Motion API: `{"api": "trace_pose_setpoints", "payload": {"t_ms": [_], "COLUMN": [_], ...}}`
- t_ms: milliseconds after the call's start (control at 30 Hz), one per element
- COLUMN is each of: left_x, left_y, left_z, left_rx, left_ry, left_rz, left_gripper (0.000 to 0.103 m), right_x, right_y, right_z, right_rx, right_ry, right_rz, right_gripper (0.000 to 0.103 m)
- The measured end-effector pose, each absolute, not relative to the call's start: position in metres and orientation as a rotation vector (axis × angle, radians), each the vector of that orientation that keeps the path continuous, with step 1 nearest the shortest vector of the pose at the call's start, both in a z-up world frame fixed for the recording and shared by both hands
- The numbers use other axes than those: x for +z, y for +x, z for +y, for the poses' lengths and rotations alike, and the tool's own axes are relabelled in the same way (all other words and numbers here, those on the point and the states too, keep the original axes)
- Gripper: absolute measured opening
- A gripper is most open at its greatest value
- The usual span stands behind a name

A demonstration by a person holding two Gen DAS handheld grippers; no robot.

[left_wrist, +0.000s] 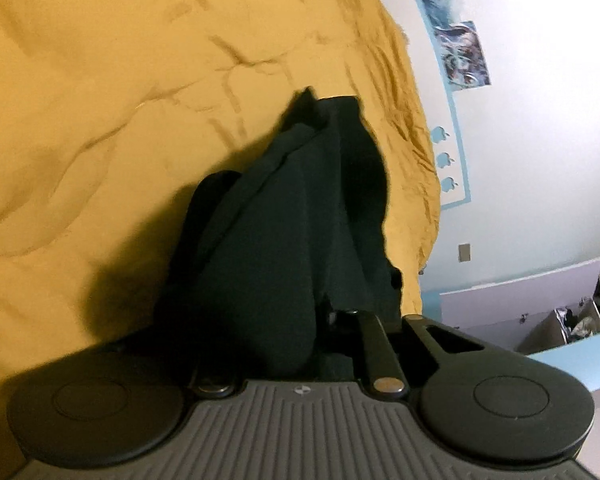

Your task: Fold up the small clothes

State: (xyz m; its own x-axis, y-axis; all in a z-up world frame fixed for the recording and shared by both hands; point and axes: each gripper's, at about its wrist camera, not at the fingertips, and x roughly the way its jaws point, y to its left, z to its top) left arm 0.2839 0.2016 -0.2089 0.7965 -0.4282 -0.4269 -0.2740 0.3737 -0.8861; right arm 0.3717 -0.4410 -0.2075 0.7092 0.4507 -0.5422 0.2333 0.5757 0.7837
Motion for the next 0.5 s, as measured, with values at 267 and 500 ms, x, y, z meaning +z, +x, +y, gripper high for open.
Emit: {"api": "trace_pose_setpoints", "payload": {"t_ms": [267,500], "left_x": [-0.134,-0.116], "left_y": [0.272,0.207], "left_z": [0.206,0.199], "left_rx": [-0.246,-0.291], "left_ry": [-1.110,-1.103], "left_rz": [0.626,0.651], "left_gripper": [0.004,0.004], "right_x": [-0.142,-0.123], "right_y": [0.354,0.288], "right_z": [-0.439,-0.451], "right_rx": [0.222,0.217], "right_ry": [0.951,0.977], "right_rz": [0.752,0.784], "right_gripper": [0.008,0.008]}}
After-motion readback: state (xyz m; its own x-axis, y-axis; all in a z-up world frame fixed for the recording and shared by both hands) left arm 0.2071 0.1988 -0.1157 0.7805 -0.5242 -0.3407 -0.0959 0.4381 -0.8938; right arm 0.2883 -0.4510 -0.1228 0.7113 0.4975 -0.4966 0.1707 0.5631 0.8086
